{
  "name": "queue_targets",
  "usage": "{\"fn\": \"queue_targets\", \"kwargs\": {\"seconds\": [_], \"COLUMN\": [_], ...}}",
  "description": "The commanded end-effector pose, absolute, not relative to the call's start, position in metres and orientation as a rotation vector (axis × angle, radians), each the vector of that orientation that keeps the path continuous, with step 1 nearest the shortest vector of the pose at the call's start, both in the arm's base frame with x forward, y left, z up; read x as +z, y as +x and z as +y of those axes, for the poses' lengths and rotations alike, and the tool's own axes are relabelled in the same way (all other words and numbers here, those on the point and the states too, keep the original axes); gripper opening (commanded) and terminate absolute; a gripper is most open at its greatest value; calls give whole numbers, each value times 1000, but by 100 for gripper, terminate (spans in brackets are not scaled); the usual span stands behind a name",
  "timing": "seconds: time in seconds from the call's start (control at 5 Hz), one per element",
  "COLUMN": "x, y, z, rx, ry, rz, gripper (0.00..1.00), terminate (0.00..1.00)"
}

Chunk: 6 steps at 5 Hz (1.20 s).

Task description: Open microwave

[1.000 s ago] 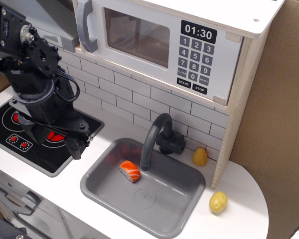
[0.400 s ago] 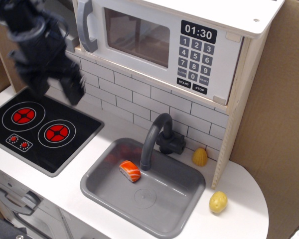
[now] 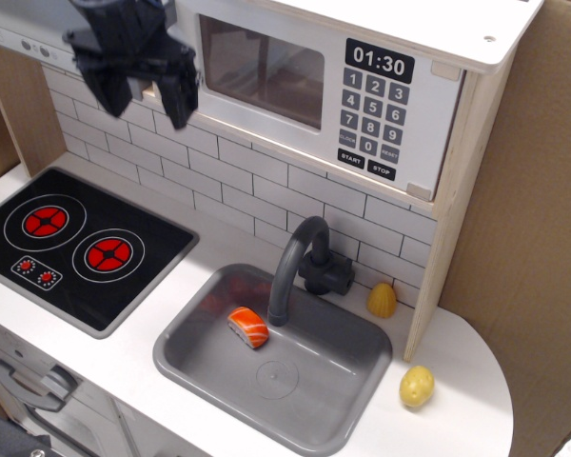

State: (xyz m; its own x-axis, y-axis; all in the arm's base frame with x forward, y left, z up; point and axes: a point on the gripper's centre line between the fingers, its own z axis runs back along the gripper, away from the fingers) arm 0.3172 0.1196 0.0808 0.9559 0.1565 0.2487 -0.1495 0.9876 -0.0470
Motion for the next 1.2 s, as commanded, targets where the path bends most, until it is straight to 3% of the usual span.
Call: {"fn": "queue_targets", "kwargs": {"seconds": [0.0, 0.6, 0.8, 1.0], "x": [102, 106, 106, 104], "y": [350, 370, 369, 372], "z": [152, 166, 162, 160], "rx": [169, 155, 78, 56], "ry": [41, 43, 18, 28], "rz": [-352, -380, -391, -426], "gripper": [100, 100, 0, 0], "terminate": [0, 0, 0, 0]}}
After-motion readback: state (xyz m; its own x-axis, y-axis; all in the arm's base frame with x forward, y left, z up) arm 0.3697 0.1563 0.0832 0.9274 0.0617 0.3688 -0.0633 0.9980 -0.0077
